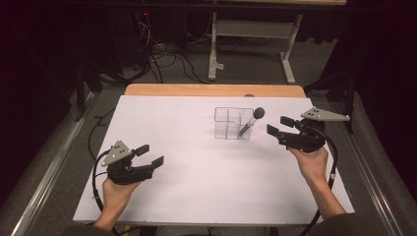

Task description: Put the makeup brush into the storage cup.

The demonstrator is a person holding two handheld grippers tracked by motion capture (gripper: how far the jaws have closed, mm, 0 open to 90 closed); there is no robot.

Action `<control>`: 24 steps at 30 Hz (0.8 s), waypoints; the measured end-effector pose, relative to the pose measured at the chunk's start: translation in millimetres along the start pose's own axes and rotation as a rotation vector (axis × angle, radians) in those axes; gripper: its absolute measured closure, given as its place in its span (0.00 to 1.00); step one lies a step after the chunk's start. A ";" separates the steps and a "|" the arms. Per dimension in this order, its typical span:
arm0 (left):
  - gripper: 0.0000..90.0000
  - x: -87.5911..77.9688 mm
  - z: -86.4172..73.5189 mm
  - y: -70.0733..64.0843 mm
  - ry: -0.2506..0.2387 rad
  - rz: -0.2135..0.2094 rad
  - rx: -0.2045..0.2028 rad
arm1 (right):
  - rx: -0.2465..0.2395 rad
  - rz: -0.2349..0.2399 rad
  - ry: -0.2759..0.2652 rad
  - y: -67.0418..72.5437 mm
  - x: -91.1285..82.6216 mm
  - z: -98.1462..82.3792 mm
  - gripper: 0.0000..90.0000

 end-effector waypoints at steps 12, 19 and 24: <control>0.32 0.2 -0.2 -1.1 -0.005 -0.002 0.000 | 0.012 0.009 -0.006 -3.2 -14.7 -10.9 0.40; 0.32 0.0 -0.5 -1.0 0.000 -0.004 0.004 | 0.019 0.012 -0.005 -4.6 -23.5 -20.1 0.40; 0.32 0.0 -0.8 -1.0 0.002 -0.004 0.005 | 0.033 0.009 -0.001 -7.1 -28.1 -27.6 0.40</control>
Point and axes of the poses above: each handheld gripper's, and its own axes: x roughly forward along the jaws, z roughly out of its top, y roughly to its left, the point moved 5 cm from there along x, roughly forward along the jaws, and after that the axes turned 9 degrees about -y, right-handed, at the moved point
